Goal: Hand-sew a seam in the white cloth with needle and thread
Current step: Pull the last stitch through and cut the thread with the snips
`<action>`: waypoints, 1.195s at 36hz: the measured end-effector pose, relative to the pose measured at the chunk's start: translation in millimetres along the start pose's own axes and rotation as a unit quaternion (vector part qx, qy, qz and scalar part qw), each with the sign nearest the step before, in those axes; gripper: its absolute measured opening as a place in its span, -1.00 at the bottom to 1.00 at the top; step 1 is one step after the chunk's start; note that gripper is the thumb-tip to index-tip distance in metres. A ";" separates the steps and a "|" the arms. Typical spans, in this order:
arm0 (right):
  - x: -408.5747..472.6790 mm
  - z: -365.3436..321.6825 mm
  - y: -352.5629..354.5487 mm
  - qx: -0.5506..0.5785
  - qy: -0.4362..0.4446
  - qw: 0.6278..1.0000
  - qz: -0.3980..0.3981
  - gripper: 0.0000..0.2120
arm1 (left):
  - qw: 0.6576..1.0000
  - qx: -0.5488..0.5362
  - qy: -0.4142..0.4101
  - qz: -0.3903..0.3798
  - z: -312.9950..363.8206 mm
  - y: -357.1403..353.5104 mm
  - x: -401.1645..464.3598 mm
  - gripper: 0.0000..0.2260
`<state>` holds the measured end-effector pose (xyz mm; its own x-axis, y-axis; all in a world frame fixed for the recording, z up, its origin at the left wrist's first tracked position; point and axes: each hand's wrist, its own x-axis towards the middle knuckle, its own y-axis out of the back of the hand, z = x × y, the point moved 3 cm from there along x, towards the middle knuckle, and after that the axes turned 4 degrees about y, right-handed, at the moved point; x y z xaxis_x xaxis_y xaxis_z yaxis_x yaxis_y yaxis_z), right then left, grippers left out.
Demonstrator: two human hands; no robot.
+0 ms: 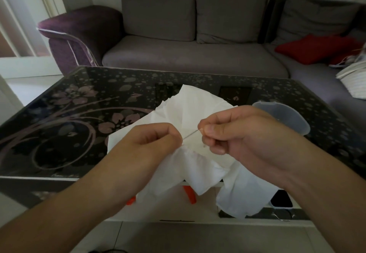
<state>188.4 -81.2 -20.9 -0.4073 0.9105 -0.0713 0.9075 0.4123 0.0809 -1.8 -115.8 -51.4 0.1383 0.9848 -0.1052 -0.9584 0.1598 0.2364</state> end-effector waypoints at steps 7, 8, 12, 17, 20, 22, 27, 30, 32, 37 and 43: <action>-0.7 1.5 3.4 0.025 -0.017 1.000 0.001 -0.78 | 0.995 0.003 -0.006 -0.101 2.4 3.0 -2.0 -0.69; -0.9 1.8 2.6 0.039 -0.025 0.999 -0.009 -0.79 | 0.994 -0.012 -0.011 -0.111 2.5 3.7 -2.0 -0.71; 0.3 5.4 -1.5 0.089 -0.056 0.994 -0.028 -0.82 | 0.990 -0.070 -0.014 -0.123 0.7 4.4 -0.6 -0.77; -0.8 8.4 -4.8 0.073 -0.051 0.995 -0.036 -0.81 | 0.987 -0.139 0.011 -0.077 -5.4 3.2 0.2 -0.79; -1.6 5.3 -4.7 0.041 -0.032 0.998 -0.028 -0.81 | 0.993 -0.115 0.012 -0.016 -7.0 3.9 1.3 -0.69; -1.6 3.8 -4.1 0.009 -0.017 1.000 -0.017 -0.83 | 0.997 -0.076 0.013 0.004 -3.2 1.7 -0.1 -0.70; -0.8 2.5 0.2 -0.027 -0.001 0.999 0.033 -0.84 | 1.000 -0.002 0.027 0.003 4.2 -1.1 -3.5 -0.73; -1.0 3.3 2.6 -0.025 -0.006 0.999 0.044 -0.85 | 1.000 0.001 0.014 -0.018 4.1 0.1 -3.0 -0.73; -1.2 4.1 3.6 -0.020 -0.009 0.999 0.043 -0.85 | 0.999 -0.001 0.010 -0.049 3.4 0.7 -2.9 -0.70; 0.5 6.7 -1.1 0.052 -0.036 0.998 0.021 -0.83 | 0.993 -0.061 0.032 -0.100 -5.2 6.6 -2.4 -0.69; -0.5 13.0 -6.1 0.077 -0.054 0.996 0.001 -0.85 | 0.982 -0.167 0.032 -0.087 -11.9 3.3 2.0 -0.76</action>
<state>184.3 -84.6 -34.3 -0.3994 0.8992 -0.1786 0.9168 0.3929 -0.0720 -7.7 -114.2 -62.3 0.3011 0.9366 -0.1792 -0.9517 0.2832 -0.1190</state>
